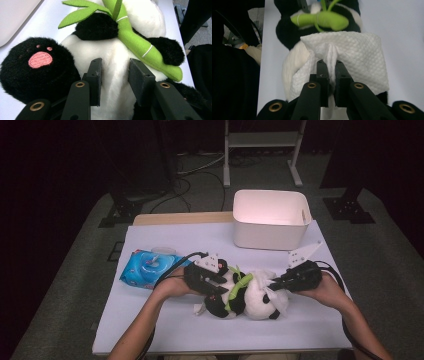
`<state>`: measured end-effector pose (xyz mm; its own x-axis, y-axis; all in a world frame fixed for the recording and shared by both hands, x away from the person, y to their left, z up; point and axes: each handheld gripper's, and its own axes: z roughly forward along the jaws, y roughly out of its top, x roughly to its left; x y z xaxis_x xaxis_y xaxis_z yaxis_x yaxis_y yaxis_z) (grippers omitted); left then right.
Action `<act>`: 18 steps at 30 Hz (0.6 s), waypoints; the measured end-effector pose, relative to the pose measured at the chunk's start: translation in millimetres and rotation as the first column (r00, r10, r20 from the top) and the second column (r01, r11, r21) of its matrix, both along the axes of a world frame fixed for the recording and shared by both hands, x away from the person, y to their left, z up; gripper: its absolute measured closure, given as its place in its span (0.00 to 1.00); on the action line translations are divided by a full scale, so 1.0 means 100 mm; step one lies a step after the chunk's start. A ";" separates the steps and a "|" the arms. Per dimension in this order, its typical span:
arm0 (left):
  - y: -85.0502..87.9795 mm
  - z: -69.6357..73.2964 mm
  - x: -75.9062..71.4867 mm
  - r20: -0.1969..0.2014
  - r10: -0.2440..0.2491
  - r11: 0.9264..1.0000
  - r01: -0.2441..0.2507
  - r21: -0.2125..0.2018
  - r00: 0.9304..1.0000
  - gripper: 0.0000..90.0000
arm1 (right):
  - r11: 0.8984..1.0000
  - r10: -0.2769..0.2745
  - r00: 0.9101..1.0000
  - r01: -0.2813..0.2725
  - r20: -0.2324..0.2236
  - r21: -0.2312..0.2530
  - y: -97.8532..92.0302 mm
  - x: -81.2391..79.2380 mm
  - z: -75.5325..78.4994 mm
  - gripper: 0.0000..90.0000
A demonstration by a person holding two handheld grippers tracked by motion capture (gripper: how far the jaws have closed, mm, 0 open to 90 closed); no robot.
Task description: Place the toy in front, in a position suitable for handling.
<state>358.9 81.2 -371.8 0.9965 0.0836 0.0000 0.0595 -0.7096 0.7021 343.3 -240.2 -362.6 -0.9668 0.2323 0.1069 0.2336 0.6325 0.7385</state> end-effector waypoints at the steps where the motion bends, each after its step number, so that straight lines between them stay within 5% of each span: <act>1: 0.00 0.00 -0.01 -0.004 0.002 1.000 -0.002 -0.001 1.000 0.70 | 1.000 0.010 1.000 -0.010 0.006 -0.004 0.05 0.02 0.02 0.93; 7: 0.01 -0.01 -0.02 0.000 0.002 1.000 -0.002 -0.007 1.000 0.70 | 0.999 0.033 0.999 -0.033 -0.005 -0.007 0.20 0.13 0.06 0.93; 18: 0.01 0.00 -0.05 0.006 -0.015 1.000 0.015 -0.001 1.000 0.70 | 0.996 -0.087 0.994 0.087 -0.065 0.008 -0.22 0.17 -0.19 0.93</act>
